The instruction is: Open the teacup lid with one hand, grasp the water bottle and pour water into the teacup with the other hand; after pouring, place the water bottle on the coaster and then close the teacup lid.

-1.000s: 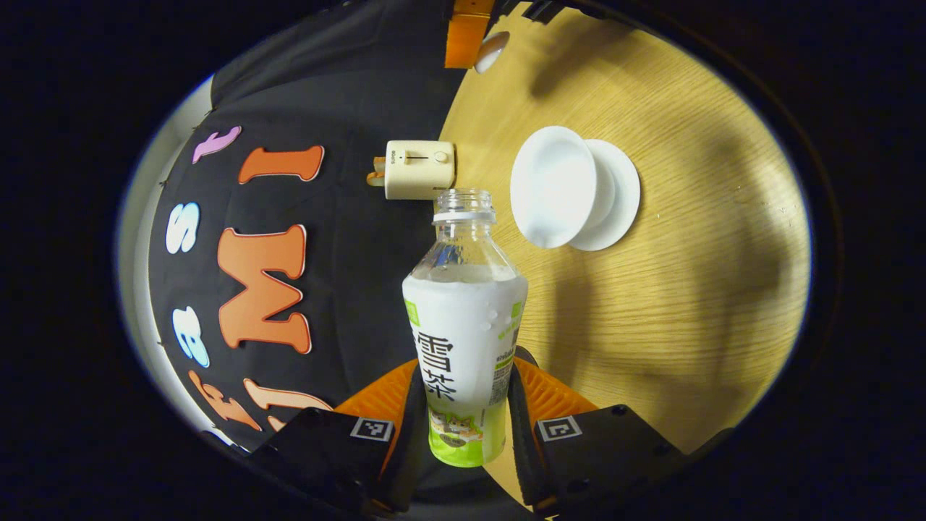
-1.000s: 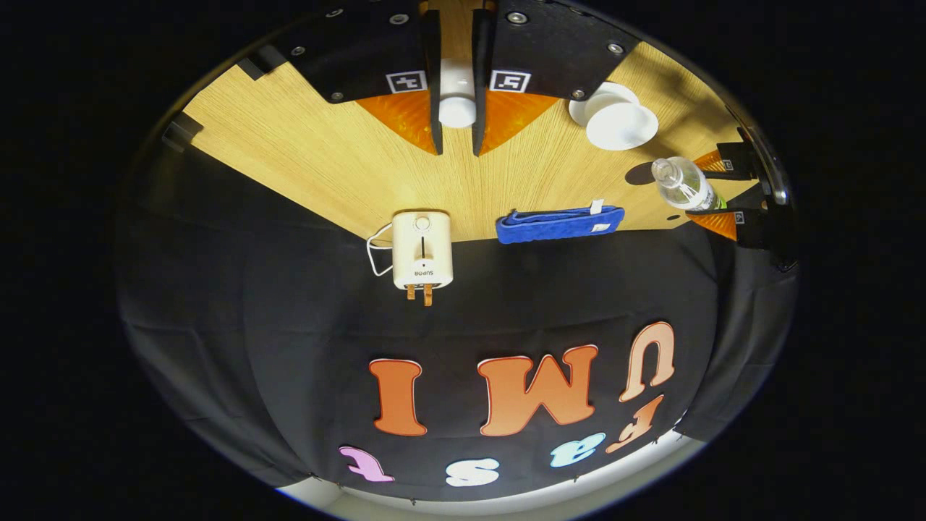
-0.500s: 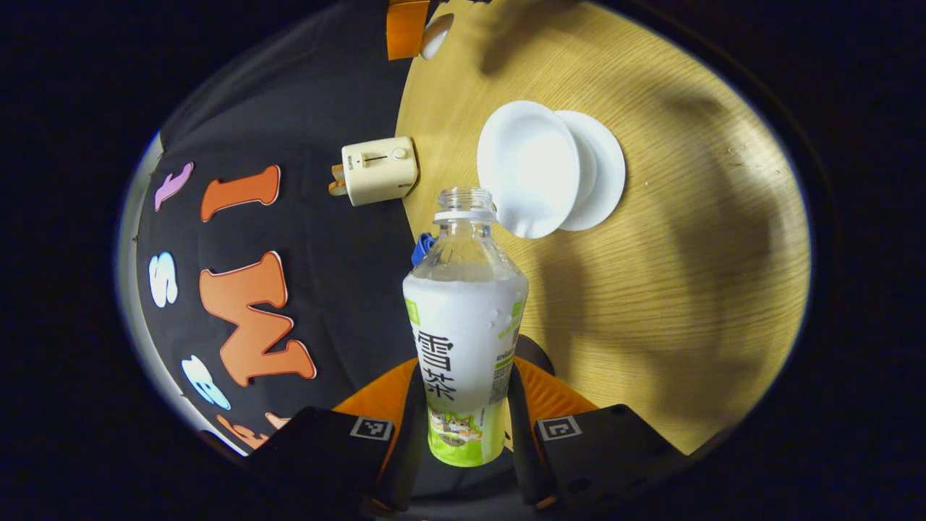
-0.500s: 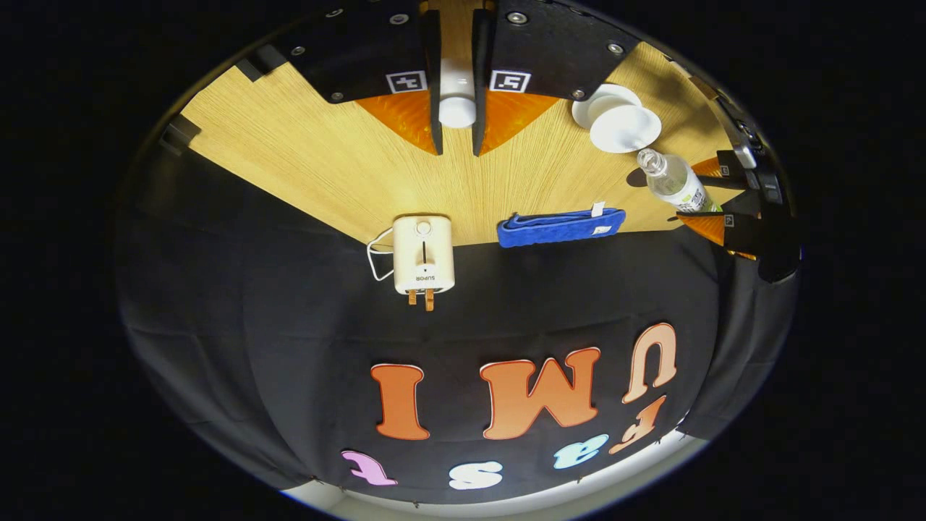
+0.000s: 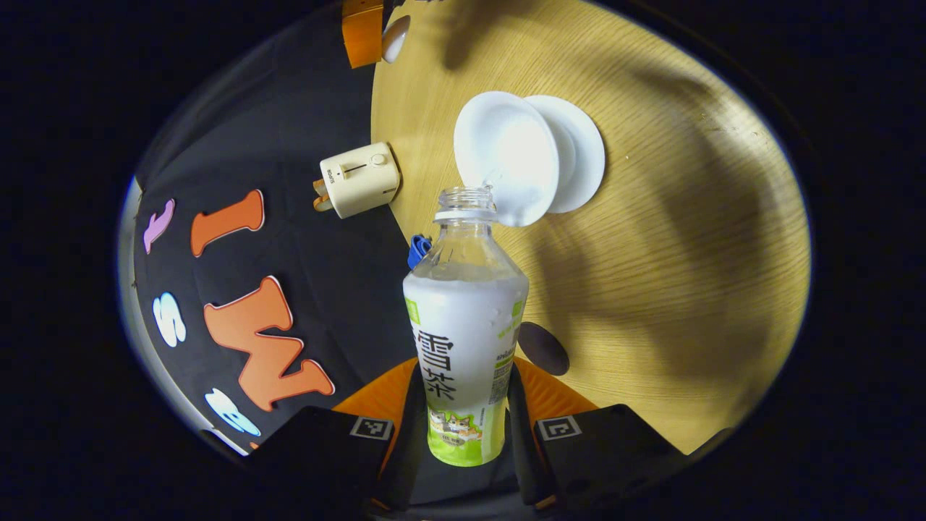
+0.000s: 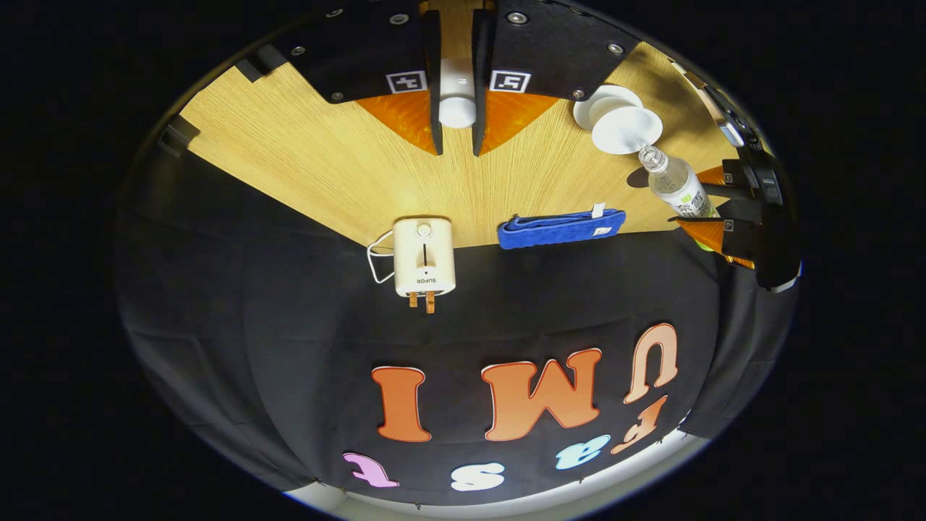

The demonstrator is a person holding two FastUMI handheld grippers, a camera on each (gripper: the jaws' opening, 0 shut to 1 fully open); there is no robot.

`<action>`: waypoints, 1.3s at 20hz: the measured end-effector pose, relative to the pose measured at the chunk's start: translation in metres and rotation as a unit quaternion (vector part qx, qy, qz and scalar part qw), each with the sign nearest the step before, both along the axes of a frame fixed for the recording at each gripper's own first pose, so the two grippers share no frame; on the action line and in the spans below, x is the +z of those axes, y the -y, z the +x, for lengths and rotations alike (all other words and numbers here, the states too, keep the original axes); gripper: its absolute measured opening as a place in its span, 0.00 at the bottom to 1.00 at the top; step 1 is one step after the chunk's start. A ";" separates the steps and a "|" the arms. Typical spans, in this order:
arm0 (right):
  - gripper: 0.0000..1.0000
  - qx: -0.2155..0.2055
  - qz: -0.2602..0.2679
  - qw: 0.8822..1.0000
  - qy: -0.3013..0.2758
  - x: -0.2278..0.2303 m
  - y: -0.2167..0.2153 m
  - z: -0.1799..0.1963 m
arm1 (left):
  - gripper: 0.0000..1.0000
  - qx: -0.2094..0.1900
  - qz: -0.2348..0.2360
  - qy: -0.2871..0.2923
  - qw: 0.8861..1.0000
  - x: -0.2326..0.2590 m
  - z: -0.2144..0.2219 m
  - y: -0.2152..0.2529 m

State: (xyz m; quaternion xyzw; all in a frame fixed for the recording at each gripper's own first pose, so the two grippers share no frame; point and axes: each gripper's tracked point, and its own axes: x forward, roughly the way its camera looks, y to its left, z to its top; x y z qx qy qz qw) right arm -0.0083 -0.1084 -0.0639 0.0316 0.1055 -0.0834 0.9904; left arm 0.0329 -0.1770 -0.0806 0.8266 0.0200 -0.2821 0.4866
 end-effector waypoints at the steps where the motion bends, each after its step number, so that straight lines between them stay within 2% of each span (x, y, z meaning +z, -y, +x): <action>1: 0.17 0.000 0.000 1.000 0.000 0.000 -0.001 0.000 | 0.56 -0.005 0.005 0.002 1.000 0.002 -0.001 0.000; 10: 0.17 0.004 -0.001 1.000 -0.003 -0.002 -0.002 0.000 | 0.56 -0.039 0.051 0.023 0.998 0.011 -0.003 0.008; 11: 0.17 0.004 -0.001 1.000 -0.004 -0.001 -0.002 0.000 | 0.60 -0.045 0.057 0.024 0.997 0.011 -0.004 0.010; 12: 0.17 0.004 -0.001 1.000 -0.004 -0.001 -0.002 0.000 | 0.56 -0.049 0.062 0.026 0.997 0.011 -0.005 0.011; 21: 0.17 0.001 0.003 1.000 -0.006 -0.003 0.002 -0.002 | 0.57 -0.066 0.084 0.031 0.994 0.012 -0.005 0.016; 26: 0.17 0.003 0.005 1.000 -0.006 -0.003 0.002 -0.002 | 0.58 -0.063 0.061 0.015 0.996 0.006 -0.011 0.019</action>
